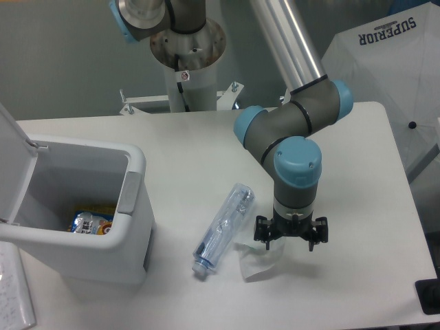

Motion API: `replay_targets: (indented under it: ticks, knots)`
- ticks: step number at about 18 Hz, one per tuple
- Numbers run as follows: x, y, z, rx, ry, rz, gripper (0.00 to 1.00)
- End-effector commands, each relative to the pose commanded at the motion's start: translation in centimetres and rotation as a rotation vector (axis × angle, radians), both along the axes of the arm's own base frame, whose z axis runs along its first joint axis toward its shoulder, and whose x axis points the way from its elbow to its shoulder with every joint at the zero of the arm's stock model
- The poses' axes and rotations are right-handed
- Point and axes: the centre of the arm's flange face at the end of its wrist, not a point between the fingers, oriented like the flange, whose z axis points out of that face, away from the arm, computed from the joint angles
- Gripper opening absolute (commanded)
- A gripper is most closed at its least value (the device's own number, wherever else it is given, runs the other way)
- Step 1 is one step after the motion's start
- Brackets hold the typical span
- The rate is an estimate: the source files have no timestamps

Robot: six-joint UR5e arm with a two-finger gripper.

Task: Place the trash in the trash can
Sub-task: 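Close the gripper on the crumpled plastic bag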

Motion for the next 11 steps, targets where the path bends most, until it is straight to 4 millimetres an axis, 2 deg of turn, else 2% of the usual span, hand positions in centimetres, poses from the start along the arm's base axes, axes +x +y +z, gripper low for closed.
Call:
replay_targets:
  ticks: [4,11]
  knots:
    - [1.5,-0.3,-1.8,-0.025,-0.033,-0.009,1.0]
    - [1.9,-0.1,-2.1,-0.028,-0.037,-0.012,1.0]
